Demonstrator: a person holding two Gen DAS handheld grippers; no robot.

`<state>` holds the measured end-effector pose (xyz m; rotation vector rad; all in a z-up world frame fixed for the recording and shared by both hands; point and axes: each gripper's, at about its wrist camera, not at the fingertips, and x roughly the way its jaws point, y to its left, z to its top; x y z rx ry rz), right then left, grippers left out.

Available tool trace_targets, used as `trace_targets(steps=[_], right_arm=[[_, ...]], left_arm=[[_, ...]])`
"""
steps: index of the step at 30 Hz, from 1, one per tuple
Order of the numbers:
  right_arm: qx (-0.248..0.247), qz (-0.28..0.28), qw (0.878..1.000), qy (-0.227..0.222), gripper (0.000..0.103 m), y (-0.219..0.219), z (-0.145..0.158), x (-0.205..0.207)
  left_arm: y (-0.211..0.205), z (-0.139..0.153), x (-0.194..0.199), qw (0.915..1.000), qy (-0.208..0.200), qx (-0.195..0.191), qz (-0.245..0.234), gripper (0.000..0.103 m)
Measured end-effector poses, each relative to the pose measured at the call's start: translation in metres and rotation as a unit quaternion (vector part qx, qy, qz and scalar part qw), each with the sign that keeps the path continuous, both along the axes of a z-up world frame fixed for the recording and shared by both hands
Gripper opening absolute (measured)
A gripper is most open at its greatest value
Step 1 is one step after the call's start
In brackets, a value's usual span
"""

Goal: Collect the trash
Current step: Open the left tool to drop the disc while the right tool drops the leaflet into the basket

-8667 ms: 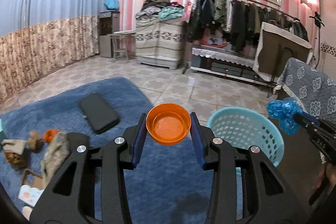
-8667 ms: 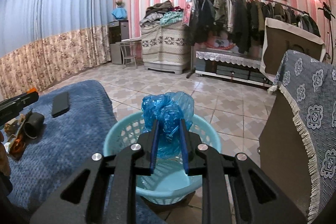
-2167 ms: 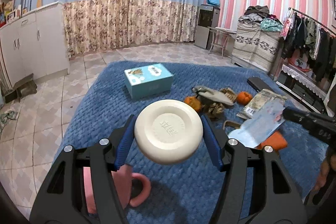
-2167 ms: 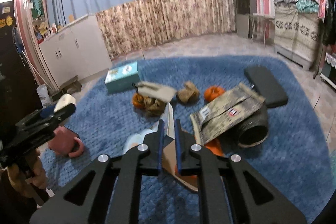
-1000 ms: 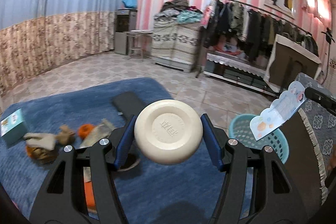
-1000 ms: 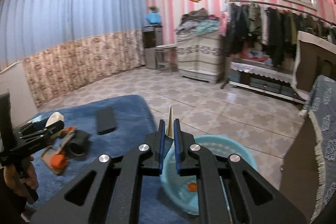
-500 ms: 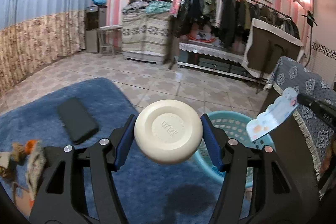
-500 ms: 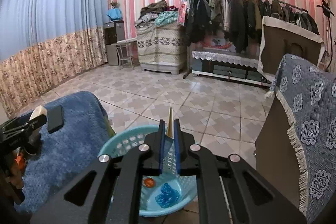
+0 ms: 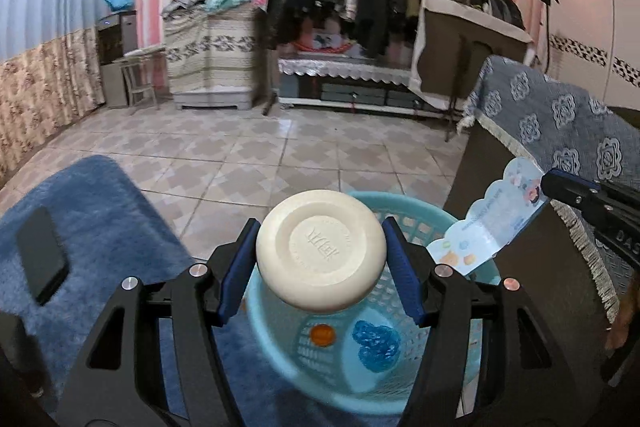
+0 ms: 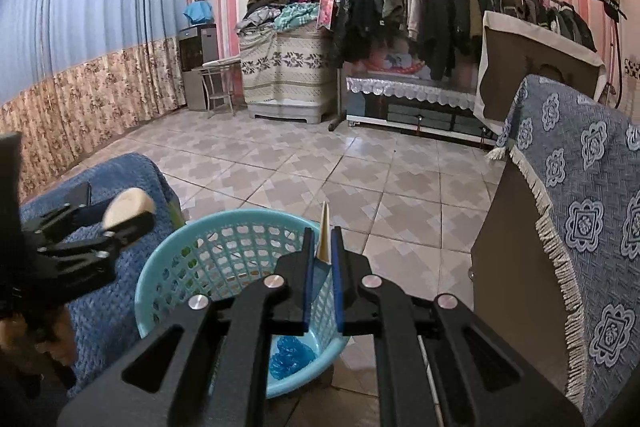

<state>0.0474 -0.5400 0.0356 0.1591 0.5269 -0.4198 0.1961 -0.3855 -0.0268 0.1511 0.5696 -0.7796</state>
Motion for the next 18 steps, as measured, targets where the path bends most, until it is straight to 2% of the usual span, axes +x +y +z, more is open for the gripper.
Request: trace_targets(steps=[7,9,12,18], right_arm=[[0.018,-0.010,1.000,0.004,0.009,-0.011,-0.015,-0.002],[0.020,-0.011,1.000,0.004,0.009,-0.012,-0.018,-0.002],[0.021,-0.010,1.000,0.004,0.009,-0.013,-0.019,0.000],[0.022,-0.005,1.000,0.003,0.009,-0.013,-0.026,0.004]], left_arm=[[-0.029,-0.016,0.012,0.9994,0.023,0.007,-0.025,0.061],[-0.035,-0.017,0.014,0.9994,0.018,0.012,-0.026,0.061],[-0.032,-0.014,0.018,0.9997,0.016,0.010,-0.016,0.080],[-0.012,0.001,0.027,0.9992,-0.018,0.007,0.034,0.093]])
